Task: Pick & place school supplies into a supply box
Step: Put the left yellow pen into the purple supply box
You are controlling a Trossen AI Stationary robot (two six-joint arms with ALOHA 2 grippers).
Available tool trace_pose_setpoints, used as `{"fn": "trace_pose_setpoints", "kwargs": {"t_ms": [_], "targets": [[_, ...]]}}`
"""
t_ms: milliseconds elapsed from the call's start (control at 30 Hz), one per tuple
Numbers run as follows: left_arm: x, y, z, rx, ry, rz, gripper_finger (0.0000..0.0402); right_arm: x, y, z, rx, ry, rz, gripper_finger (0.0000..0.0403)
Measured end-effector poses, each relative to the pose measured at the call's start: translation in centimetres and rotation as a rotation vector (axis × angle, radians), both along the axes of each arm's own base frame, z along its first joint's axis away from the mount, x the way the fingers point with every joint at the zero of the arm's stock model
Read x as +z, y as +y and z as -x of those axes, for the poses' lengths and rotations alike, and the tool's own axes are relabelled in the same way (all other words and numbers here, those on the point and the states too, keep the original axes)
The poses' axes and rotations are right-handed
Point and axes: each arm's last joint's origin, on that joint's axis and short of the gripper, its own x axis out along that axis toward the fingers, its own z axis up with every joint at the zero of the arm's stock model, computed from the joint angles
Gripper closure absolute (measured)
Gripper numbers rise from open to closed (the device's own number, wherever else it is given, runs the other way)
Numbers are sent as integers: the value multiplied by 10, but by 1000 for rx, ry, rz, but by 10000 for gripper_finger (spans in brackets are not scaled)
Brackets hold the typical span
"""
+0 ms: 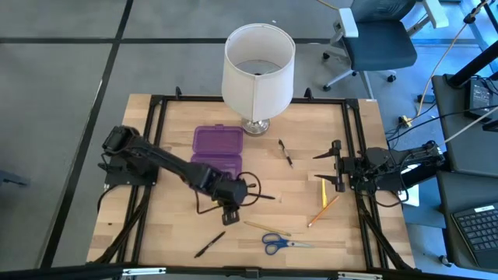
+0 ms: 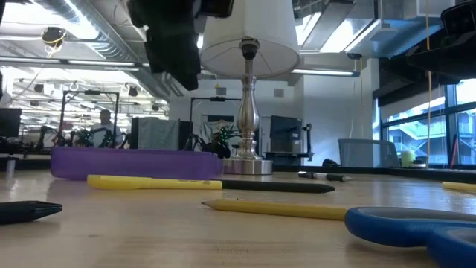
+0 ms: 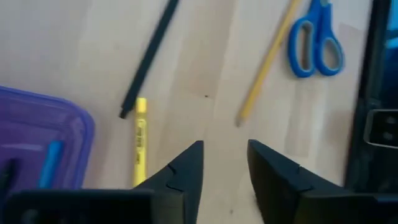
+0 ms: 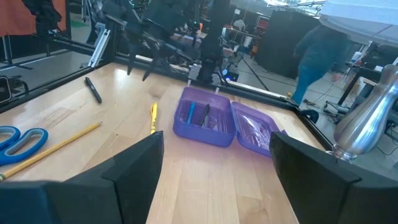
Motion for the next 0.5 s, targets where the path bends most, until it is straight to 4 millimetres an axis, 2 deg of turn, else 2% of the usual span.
{"fn": "trace_pose_setpoints", "kwargs": {"t_ms": [133, 233, 500], "targets": [[-1, -12, 5, -4, -42, -125, 240, 0, 0, 0, 0, 0, 0, 106], [-1, -20, 8, 3, -48, -121, 220, 0, 0, 0, 0, 0, 0, 106], [1, -36, 12, -24, -75, -93, 208, 0, 0, 0, 0, 0, 0, 106]]}}
